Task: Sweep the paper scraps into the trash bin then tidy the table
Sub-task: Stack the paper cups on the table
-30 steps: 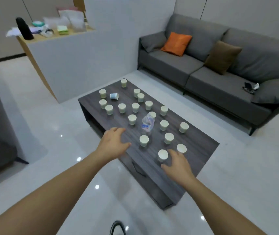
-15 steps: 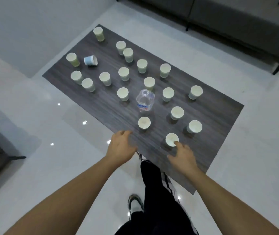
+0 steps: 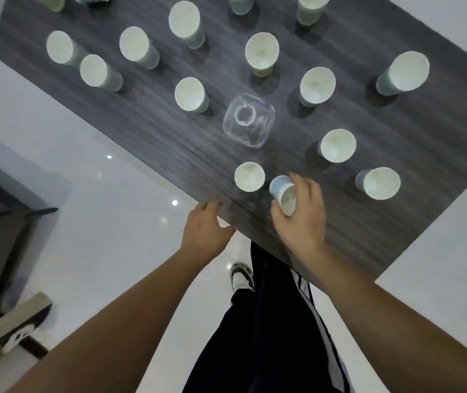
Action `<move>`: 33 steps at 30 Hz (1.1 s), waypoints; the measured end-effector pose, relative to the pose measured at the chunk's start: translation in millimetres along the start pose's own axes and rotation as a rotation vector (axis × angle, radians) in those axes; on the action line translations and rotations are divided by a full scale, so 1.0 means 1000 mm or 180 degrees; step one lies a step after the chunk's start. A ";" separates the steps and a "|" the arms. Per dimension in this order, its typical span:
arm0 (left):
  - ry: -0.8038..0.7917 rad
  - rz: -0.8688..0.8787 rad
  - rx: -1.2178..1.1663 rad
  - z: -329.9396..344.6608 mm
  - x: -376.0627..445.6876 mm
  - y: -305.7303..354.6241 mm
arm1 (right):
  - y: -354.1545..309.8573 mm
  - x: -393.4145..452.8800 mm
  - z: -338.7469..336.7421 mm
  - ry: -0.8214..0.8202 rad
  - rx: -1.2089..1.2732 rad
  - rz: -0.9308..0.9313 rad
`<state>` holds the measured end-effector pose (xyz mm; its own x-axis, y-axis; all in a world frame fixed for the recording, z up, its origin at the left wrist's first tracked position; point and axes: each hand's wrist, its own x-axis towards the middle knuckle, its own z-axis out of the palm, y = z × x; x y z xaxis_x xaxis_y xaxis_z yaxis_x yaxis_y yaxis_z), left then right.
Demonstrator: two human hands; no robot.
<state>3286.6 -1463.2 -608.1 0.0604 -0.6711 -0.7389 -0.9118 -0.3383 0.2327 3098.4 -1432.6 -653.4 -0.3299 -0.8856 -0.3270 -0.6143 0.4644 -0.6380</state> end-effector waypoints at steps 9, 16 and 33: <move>0.0189 -0.0166 -0.0201 -0.015 0.028 0.007 | -0.039 0.044 0.053 -0.1255 -0.1455 -0.0721; -0.0029 0.0032 0.0064 -0.010 0.038 0.028 | -0.015 0.042 -0.006 0.0221 -0.0397 -0.0052; -0.0284 0.0987 0.0523 0.021 0.045 0.149 | 0.025 0.111 -0.068 0.0732 -0.0597 0.0272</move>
<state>3145.4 -1530.0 -619.9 -0.2583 -0.6626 -0.7030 -0.9348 -0.0123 0.3550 2997.7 -1518.7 -657.9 -0.5265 -0.8277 -0.1940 -0.6918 0.5498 -0.4682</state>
